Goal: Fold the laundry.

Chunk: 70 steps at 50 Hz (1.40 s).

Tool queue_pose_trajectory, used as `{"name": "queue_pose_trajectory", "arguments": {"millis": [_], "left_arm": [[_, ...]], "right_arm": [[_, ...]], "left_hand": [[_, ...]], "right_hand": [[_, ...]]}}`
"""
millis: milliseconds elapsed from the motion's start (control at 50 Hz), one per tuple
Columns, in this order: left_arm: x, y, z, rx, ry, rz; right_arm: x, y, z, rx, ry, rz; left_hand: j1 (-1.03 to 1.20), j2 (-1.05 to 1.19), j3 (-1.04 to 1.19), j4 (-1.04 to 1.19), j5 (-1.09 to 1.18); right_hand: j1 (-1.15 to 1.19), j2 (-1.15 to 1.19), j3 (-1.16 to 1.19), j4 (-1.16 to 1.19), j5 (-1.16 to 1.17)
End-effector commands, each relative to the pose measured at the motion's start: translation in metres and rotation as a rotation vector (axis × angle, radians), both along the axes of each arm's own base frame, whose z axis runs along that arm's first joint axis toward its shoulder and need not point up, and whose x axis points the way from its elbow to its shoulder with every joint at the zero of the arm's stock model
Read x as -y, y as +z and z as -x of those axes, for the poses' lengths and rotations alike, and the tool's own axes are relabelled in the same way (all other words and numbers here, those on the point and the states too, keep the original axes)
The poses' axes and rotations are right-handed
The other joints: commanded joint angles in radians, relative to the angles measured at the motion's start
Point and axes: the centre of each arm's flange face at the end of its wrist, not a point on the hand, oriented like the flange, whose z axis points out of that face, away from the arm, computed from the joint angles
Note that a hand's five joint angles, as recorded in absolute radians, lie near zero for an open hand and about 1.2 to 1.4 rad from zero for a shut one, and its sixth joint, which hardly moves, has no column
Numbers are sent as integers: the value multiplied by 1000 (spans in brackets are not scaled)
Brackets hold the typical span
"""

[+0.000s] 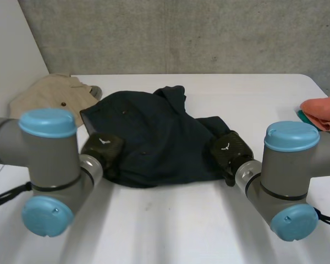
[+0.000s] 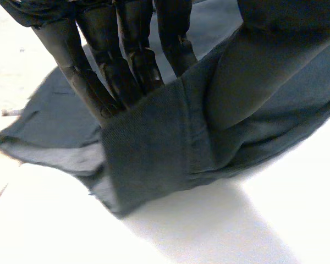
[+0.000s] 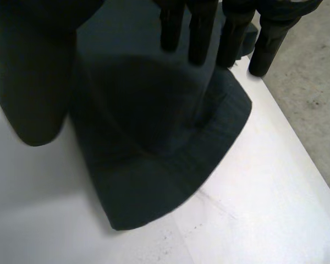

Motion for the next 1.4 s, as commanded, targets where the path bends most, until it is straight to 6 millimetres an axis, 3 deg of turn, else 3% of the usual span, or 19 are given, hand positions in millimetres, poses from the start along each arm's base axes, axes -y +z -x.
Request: {"name": "queue_pose_trajectory", "arguments": {"millis": [20, 160, 240, 320, 380, 480, 540, 620, 640, 680, 720, 780, 840, 920, 1020, 1140, 1240, 1300, 1400], "left_arm": [[36, 42, -37, -26, 152, 158], [64, 107, -52, -154, 134, 430], [82, 168, -54, -239, 65, 654], [91, 209, -49, -324, 19, 752], [92, 224, -39, -405, -24, 763], [79, 239, -2, -652, -176, 692], [69, 227, 24, -733, -263, 596], [40, 186, 75, -783, -464, 378], [25, 163, 93, -773, -546, 283], [8, 138, 108, -755, -619, 182], [-16, 103, 123, -719, -699, 51], [-33, 77, 131, -670, -730, -17], [-33, 73, 126, -629, -702, 3], [-22, 89, 106, -588, -579, 83], [-20, 100, 68, -498, -381, 142], [-48, 75, 29, -275, -264, 112], [-89, 42, -3, -52, -247, 54], [-101, 29, -17, 10, -248, 43], [-90, 19, -36, 39, -169, 66]], "right_arm": [[-11, 42, 4, 102, -59, 4], [-7, 70, 11, 243, -99, 6], [3, 80, 20, 291, -142, 16], [11, 82, 25, 297, -164, 24], [14, 84, 27, 299, -174, 28], [19, 85, 31, 302, -187, 34], [20, 86, 33, 304, -192, 39], [24, 88, 36, 307, -204, 44], [25, 88, 38, 308, -209, 46], [28, 88, 40, 308, -216, 48], [31, 88, 43, 309, -226, 53], [35, 87, 45, 309, -234, 52], [36, 85, 46, 309, -232, 47], [36, 82, 44, 306, -211, 32], [30, 81, 37, 295, -122, 5], [10, 78, 30, 236, 26, -71], [-25, 79, 30, 131, 201, -163], [-39, 78, 33, 86, 268, -189], [-57, 70, 36, 35, 348, -222]], "left_hand": [[250, 203, 213, 203, 240], [250, 203, 213, 203, 240], [250, 203, 213, 203, 240], [250, 203, 213, 203, 240], [250, 203, 213, 203, 240], [250, 203, 213, 203, 240], [250, 203, 213, 203, 240], [104, 57, 68, 57, 94], [-88, -136, -125, -136, -98], [-350, -398, -387, -398, -360], [-791, -838, -827, -838, -800], [-972, -1019, -1009, -1019, -982], [-972, -1019, -1009, -1019, -982], [-972, -1019, -1009, -1019, -982], [-972, -1019, -1009, -1019, -982], [-972, -1019, -1009, -1019, -982], [-917, -964, -953, -964, -927], [-845, -892, -881, -892, -855], [-972, -1019, -1009, -1019, -982]], "right_hand": [[-117, -123, -125, -125, -111], [-117, -123, -125, -125, -111], [-117, -123, -125, -125, -111], [-117, -123, -125, -125, -111], [-117, -123, -125, -125, -111], [-117, -123, -125, -125, -111], [-117, -123, -125, -125, -111], [-117, -123, -125, -125, -111], [-117, -123, -125, -125, -111], [-117, -123, -125, -125, -111], [-117, -123, -125, -125, -111], [-117, -123, -125, -125, -111], [-117, -123, -125, -125, -111], [-117, -123, -125, -125, -111], [-117, -123, -125, -125, -111], [-79, -85, -87, -88, -73], [129, 123, 121, 120, 135], [185, 179, 177, 177, 192], [177, 171, 169, 168, 183]]}}
